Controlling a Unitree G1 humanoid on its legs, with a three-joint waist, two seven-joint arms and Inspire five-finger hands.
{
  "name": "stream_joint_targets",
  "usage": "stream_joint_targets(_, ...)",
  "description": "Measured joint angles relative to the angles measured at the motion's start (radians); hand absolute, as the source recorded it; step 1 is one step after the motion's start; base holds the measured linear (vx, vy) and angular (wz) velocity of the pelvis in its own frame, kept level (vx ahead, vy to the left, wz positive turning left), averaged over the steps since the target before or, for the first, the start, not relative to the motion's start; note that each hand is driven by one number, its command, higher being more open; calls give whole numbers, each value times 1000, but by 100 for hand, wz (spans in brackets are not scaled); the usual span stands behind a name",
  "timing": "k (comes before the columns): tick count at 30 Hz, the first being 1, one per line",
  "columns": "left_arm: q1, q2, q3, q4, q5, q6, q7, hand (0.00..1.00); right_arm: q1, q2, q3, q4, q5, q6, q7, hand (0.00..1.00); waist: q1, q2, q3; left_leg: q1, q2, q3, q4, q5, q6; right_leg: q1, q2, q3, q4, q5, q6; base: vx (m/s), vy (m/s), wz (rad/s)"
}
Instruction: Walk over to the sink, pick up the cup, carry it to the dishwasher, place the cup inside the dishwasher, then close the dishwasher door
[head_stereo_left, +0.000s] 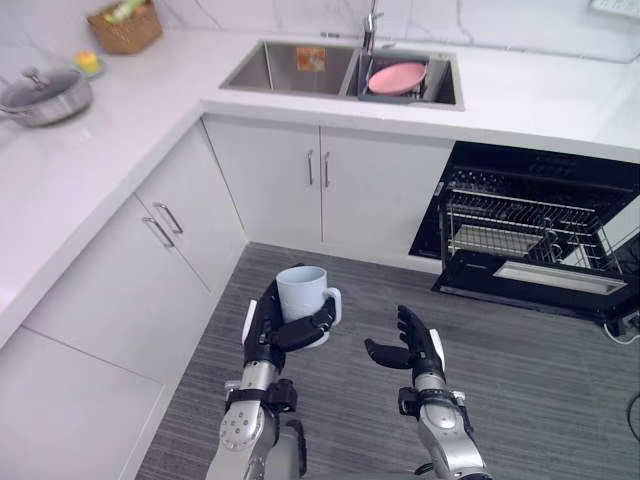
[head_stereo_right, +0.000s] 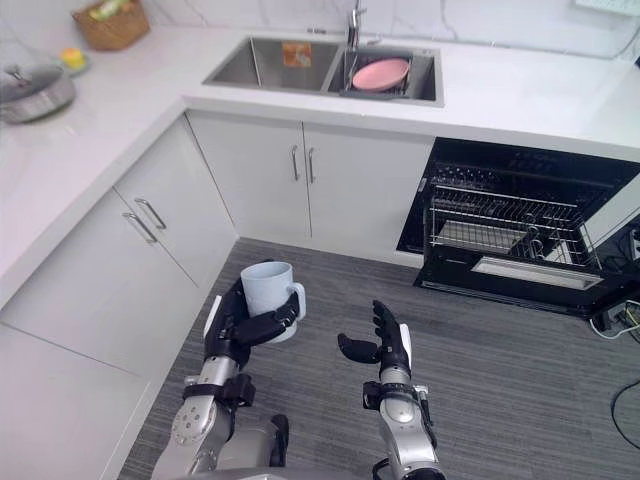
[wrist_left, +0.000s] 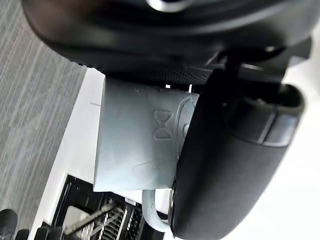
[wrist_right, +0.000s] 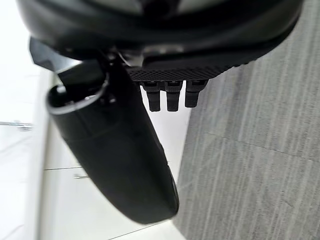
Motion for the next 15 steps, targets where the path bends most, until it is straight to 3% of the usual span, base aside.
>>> stream_joint_targets(1,6,1,2,-2,0,0,4,30,1,2,0,-2,-1,0,2,90,0,1,-1,23,4,16,6,-28,5,-18,0,4,70,-1,14,326,192,-68)
stream_joint_targets(2,5,6,1,-6,1,0,4,30,1,5,0,-2,-1,-1,4,90,0,-2,1,55,6,38,-8,-48,10,-68,-2,0,194,-4,50,298,167,-71)
stream_joint_targets(3,1,21,-2,-11,7,1,4,30,-1,12,-1,-3,-3,0,6,90,-3,-16,3,102,-1,70,-29,-57,21,-169,-18,-8,406,22,118,295,159,-60)
stream_joint_targets(4,1,32,-5,-14,8,1,4,30,0,19,-1,-3,-7,0,7,90,-15,-23,1,138,-7,87,-51,-64,30,-227,-33,-23,542,31,131,349,134,-55)
stream_joint_targets(5,4,34,-5,-23,8,4,7,30,0,27,0,-6,-8,0,8,90,-31,-24,2,199,-10,106,-84,-69,37,-286,-42,-59,663,18,107,300,77,-40)
stream_joint_targets(7,5,32,-6,-59,8,4,10,30,6,44,3,-34,-8,1,8,90,-46,-24,2,283,-3,126,-147,-73,34,-353,-40,-131,714,-6,64,315,6,-38)
stream_joint_targets(9,4,25,-5,-111,8,0,11,30,6,48,18,-92,-8,1,9,90,-49,-23,1,334,20,162,-186,-85,12,-422,-34,-205,659,-30,20,298,-72,-49)
stream_joint_targets(11,-14,26,-3,-120,9,-14,12,30,-5,47,38,-141,-8,-8,10,90,-56,-19,-5,377,48,193,-208,-105,-23,-476,-13,-288,447,-25,-27,350,-140,-51)
stream_joint_targets(12,-19,26,-3,-118,9,-15,12,30,-8,46,40,-146,-8,-8,10,90,-57,-32,-13,384,52,199,-208,-109,-32,-477,-1,-291,368,7,-38,386,-184,-29)
stream_joint_targets(13,-22,35,-5,-109,9,-19,13,30,-4,48,44,-158,-8,-10,8,90,-64,-63,-27,397,31,194,-206,-131,-66,-465,4,-276,223,194,-98,411,-177,-17)
stream_joint_targets(14,-41,9,-14,-45,10,-15,14,30,-6,23,36,-154,-8,-11,5,90,-67,-3,-23,422,76,169,-203,-154,-84,-434,46,-295,234,172,-107,405,-165,-14)
stream_joint_targets(15,-42,-2,-20,-28,11,-10,12,30,1,12,34,-159,-8,-11,4,90,-68,13,-30,423,89,161,-199,-154,-84,-426,62,-301,222,162,-112,403,-143,-20)
